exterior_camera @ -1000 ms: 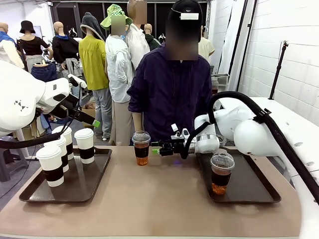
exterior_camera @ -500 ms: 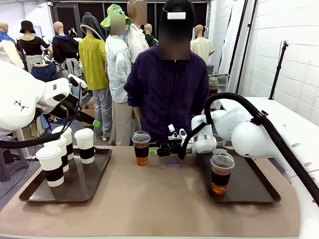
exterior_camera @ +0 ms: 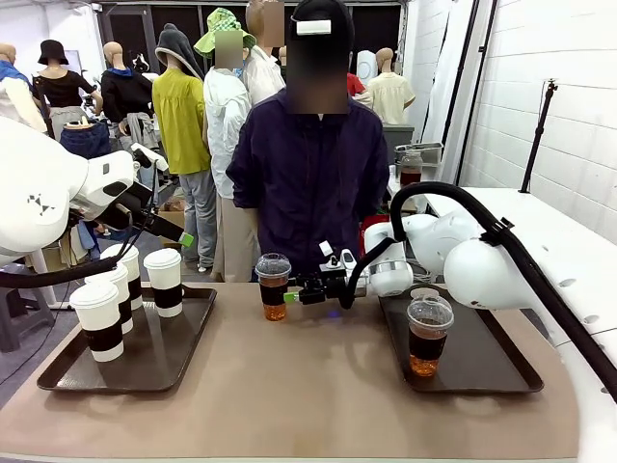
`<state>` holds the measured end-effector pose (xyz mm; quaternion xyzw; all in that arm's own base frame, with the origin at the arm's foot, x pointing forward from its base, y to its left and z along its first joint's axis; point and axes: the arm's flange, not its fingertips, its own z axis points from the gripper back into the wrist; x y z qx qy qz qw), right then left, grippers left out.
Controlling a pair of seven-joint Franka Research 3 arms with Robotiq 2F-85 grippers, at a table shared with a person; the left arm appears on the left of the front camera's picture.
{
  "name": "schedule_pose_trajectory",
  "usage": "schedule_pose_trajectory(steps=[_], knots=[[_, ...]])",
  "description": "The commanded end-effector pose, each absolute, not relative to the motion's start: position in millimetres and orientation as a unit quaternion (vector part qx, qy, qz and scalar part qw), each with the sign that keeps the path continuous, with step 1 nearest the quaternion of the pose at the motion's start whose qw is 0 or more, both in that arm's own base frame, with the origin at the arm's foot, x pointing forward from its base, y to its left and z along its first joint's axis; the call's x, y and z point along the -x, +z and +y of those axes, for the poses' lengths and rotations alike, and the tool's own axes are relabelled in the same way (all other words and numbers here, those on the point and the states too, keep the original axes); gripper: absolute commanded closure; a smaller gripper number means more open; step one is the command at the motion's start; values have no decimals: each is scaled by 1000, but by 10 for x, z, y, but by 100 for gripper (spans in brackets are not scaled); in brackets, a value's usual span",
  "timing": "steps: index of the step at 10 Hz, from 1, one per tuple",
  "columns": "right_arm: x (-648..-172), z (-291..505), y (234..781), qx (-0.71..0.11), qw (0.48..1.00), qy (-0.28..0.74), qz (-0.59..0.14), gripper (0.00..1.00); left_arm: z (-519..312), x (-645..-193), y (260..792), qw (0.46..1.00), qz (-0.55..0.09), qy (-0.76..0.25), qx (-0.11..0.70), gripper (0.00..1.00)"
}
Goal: Distribute the coffee onto the tray.
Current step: Pick up another iced Americano from the middle of the table and place it on the right Handle tray.
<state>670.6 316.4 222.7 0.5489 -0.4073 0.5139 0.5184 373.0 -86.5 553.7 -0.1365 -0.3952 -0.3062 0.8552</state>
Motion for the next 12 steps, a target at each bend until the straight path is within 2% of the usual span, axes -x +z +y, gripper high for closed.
schedule_pose_trajectory(steps=[1,12], knots=[[-6834,3273,2235,-547,528,517,-394,0,-850,-3729,5533,855,-395,-305,139,0],[-6895,3602,2264,-550,522,538,-368,0,-850,-3729,5533,855,-395,-305,139,0]])
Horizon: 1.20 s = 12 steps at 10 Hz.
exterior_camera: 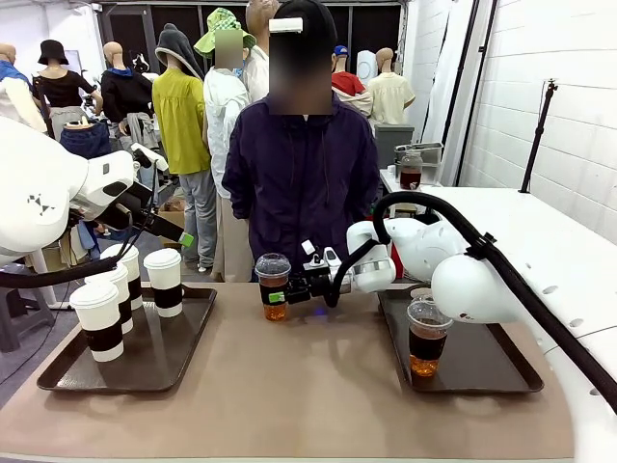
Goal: Distribute the coffee onto the tray.
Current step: Pick up another iced Americano from the middle of the table and place it on the right Handle tray.
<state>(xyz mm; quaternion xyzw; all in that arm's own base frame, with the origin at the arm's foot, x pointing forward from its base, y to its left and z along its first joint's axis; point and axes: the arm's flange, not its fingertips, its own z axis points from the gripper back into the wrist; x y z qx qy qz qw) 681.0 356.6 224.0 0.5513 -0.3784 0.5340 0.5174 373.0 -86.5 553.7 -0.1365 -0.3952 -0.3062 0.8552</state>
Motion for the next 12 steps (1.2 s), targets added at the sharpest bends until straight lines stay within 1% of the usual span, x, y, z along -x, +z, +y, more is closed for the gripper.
schedule_pose_trajectory(steps=[1,2,7,9,12], knots=[[-6898,3593,2273,-554,534,532,-353,14,-850,-3729,5533,855,-395,-305,139,0],[-6878,3579,2284,-553,523,532,-371,33,-850,-3729,5533,855,-395,-305,139,0],[-6791,3506,2451,-564,512,533,-368,33,-850,-3729,5533,855,-395,-305,139,0],[-6696,3374,2722,-566,501,540,-370,33,-850,-3729,5533,855,-395,-305,139,0],[-6554,3006,3120,-558,498,552,-369,33,-850,-3729,5533,855,-395,-305,139,0]])
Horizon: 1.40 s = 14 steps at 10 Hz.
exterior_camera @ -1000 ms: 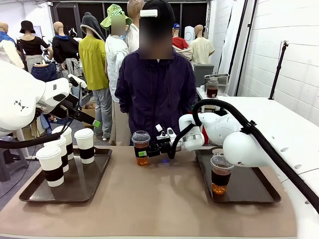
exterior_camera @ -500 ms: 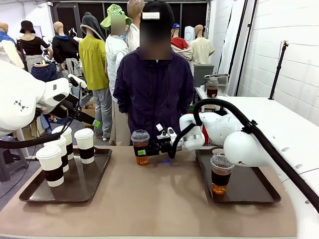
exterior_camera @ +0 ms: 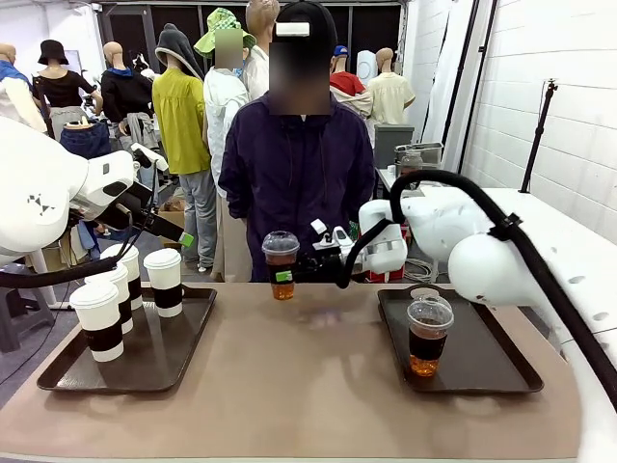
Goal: Distribute the coffee onto the tray.
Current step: Pick up another iced Americano from the middle of the table and place it on the right Handle tray.
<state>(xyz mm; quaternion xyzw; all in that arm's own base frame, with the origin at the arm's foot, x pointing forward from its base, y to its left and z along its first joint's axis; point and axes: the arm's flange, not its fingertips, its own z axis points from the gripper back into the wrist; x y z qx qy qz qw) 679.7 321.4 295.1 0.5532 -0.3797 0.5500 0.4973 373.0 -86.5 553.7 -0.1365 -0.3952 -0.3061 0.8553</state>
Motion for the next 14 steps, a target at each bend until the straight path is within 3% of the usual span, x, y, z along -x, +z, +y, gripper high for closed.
schedule_pose_trajectory(steps=[1,8,14], knots=[[-6470,2801,3244,-549,500,555,-376,33,-850,-3729,5533,855,-395,-305,139,0],[-6202,1395,3463,-527,502,539,-424,33,-850,-3729,5533,855,-395,-305,139,0],[-6281,1178,3373,-522,516,541,-411,33,-850,-3729,5533,855,-395,-305,139,0]])
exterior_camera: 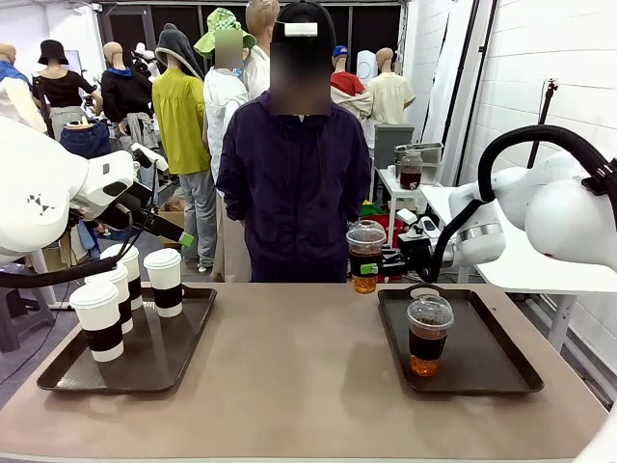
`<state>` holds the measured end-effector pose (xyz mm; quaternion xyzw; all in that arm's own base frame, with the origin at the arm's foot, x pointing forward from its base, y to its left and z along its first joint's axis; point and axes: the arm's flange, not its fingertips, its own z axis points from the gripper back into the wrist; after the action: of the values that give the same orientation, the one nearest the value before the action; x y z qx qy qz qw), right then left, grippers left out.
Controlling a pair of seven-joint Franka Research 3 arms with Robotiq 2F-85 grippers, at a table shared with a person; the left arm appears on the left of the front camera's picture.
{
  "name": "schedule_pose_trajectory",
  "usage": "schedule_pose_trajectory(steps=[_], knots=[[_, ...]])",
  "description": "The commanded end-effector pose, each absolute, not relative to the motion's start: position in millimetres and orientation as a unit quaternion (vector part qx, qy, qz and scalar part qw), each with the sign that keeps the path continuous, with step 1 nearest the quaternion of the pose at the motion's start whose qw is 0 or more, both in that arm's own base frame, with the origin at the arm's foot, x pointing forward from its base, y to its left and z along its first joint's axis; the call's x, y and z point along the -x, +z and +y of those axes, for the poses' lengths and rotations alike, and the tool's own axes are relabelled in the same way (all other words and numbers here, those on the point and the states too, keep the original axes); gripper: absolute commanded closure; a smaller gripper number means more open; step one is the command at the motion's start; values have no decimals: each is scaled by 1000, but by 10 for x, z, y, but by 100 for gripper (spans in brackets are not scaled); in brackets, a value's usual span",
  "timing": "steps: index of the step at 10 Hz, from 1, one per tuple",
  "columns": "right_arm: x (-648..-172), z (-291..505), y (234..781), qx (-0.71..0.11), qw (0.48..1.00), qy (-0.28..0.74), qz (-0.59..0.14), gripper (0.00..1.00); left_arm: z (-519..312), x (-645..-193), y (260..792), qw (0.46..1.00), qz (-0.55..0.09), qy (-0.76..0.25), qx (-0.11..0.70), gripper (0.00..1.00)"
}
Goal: Distribute the coffee onto the tray.
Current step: Pick up another iced Americano from the middle of the table and place it on the right Handle tray.
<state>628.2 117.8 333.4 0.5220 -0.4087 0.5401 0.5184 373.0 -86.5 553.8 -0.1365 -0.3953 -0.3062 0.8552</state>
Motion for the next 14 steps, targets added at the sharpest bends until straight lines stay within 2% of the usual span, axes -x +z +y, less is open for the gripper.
schedule_pose_trajectory(steps=[1,6,14], knots=[[-6281,1178,3373,-522,516,541,-411,33,-850,-3729,5533,855,-395,-305,139,0],[-6361,787,3213,-509,540,527,-414,33,-850,-3729,5533,855,-395,-305,139,0],[-6314,106,2808,-499,540,524,-429,33,-850,-3729,5533,855,-395,-305,139,0]])
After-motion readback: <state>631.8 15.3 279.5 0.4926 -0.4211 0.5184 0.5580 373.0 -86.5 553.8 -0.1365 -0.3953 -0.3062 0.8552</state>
